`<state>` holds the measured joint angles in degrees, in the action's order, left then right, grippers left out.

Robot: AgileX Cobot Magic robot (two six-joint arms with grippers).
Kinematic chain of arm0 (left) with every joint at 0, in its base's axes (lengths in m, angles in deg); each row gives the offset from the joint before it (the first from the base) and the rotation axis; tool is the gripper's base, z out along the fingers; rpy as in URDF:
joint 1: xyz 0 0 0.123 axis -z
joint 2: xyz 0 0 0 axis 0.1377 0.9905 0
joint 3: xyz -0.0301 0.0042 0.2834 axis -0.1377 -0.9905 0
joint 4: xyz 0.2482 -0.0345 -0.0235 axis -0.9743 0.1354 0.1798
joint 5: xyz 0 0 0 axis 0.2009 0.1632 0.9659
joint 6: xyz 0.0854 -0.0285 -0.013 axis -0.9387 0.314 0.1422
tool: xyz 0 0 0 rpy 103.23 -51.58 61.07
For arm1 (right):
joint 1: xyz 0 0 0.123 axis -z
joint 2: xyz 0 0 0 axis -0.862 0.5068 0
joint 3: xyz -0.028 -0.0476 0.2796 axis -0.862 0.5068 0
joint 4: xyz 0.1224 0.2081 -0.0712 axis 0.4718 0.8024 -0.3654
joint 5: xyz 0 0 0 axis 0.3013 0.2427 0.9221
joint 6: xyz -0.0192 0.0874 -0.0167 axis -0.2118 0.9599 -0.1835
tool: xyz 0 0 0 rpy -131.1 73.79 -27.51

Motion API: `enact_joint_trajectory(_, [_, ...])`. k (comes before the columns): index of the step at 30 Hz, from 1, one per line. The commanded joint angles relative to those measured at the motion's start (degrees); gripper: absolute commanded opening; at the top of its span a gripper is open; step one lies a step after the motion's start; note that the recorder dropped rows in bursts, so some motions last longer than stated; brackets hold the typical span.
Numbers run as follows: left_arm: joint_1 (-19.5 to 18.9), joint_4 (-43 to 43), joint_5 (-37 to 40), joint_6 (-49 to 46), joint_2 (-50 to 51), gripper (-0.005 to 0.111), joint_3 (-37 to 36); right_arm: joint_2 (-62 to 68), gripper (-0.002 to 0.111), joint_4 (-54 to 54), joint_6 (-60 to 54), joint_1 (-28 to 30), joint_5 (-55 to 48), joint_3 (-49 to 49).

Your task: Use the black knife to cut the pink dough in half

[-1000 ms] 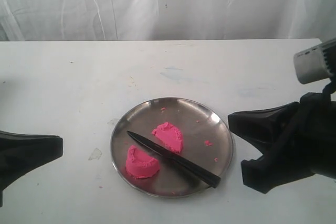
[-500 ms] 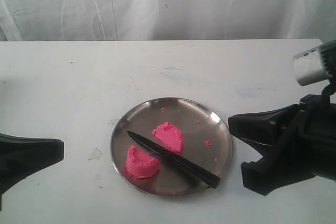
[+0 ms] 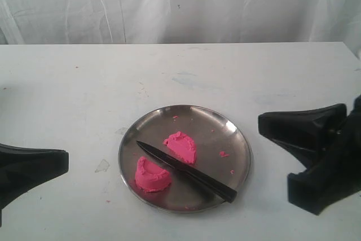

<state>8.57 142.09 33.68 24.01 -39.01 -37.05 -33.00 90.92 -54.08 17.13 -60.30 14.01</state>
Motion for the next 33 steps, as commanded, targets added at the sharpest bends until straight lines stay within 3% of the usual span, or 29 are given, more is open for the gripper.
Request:
enact_joint_trajectory(1, [0.3, 0.7, 0.7, 0.1, -0.4, 0.000, -0.3, -10.7, 0.000, -2.6, -1.9, 0.5, -0.2, 2.6])
enact_joint_trajectory(8, [0.3, 0.7, 0.6, 0.1, -0.4, 0.000, -0.3, -26.5, 0.000, -2.3, -1.4, 8.3, 9.2, 17.5])
enact_joint_trajectory(15, [0.3, 0.7, 0.6, 0.1, -0.4, 0.000, -0.3, -34.9, 0.000, -0.8, 2.6, 14.0, 11.0, 27.6])
enact_joint_trajectory(33, [0.3, 0.7, 0.6, 0.1, -0.4, 0.000, -0.3, -36.6, 0.000, -0.8, 3.1, 14.0, 10.6, 30.6])
